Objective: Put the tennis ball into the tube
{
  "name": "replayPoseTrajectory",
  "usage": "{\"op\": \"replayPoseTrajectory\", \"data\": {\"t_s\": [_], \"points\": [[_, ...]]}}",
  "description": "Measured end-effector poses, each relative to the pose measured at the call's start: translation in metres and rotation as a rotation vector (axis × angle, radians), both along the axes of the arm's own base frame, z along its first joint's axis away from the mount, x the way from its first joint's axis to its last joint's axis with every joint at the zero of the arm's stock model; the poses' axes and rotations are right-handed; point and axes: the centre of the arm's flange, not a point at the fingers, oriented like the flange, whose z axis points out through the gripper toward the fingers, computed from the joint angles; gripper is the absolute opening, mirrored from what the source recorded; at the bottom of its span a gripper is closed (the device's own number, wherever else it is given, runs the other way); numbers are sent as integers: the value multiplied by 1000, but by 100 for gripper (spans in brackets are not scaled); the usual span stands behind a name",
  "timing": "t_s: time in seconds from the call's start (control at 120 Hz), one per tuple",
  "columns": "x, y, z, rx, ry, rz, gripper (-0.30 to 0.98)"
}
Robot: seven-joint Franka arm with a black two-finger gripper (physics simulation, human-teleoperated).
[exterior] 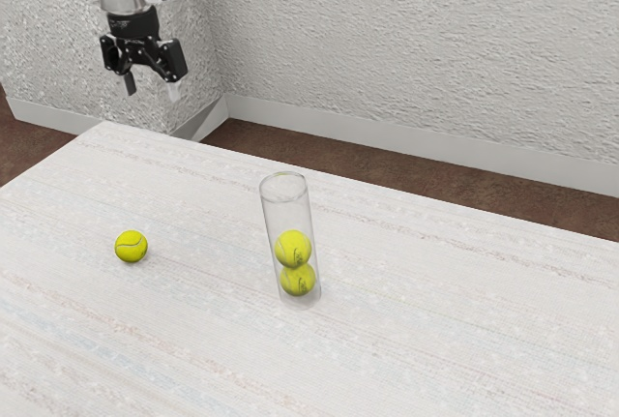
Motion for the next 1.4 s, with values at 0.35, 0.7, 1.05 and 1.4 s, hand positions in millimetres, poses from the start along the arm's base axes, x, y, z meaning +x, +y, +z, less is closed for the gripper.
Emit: {"op": "replayPoseTrajectory", "data": {"t_s": [0.35,0.7,1.05,1.4], "points": [[-13,32,-79,25,148,32,69],[-51,98,-206,34,121,-27,69],[-58,122,-279,53,48,-111,69],[-56,124,-316,47,57,-172,69]]}}
